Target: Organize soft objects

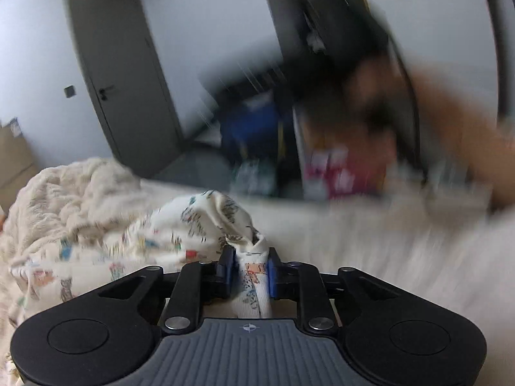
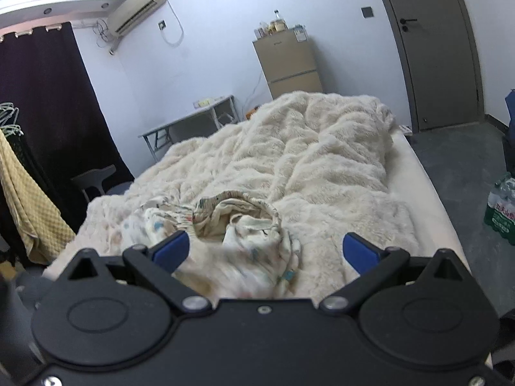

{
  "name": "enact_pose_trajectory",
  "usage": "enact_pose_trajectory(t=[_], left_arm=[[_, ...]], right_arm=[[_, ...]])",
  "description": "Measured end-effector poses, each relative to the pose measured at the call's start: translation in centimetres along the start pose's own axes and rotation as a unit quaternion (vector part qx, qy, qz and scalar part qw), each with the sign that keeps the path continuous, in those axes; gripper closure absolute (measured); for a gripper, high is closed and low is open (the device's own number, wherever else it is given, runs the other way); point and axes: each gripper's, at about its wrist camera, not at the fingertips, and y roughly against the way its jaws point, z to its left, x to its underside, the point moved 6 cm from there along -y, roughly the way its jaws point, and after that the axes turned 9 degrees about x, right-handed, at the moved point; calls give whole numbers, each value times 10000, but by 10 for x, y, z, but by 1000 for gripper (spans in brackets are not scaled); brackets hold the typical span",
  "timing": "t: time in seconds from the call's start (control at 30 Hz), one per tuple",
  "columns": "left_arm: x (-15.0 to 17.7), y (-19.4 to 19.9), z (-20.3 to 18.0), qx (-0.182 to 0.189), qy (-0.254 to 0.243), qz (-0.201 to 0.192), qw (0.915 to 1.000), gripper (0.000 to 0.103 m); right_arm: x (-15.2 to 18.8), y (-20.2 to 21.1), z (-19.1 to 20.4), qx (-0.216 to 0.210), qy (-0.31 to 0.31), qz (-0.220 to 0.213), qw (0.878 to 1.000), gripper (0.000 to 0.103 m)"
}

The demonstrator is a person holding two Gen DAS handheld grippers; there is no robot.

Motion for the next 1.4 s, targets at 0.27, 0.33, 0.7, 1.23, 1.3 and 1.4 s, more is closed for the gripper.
enact_pose_trajectory(t=[0.27,0.33,0.7,1.23,1.3,1.4], left_arm=[[-2,33,14,-252,259,-399,9986,51],[-3,48,24,-308,405,-534,9973,46],[48,122,127,-1614,2090,-1208,9569,34],[105,76,143,-1530,2594,-405,9527,24],[106,76,145,-1526,2605,-406,9525,24],[107,73,143,-1516,2626,-406,9521,23]], right_arm=[[16,-12,3,-21,134,290,9995,0],[18,-12,4,-46,192,334,9992,0],[22,-17,-2,2,186,408,9990,7],[46,-42,-11,-182,142,1042,9943,25],[39,-35,-19,-192,-119,891,9958,32],[33,-32,-30,-277,-461,819,9952,35]])
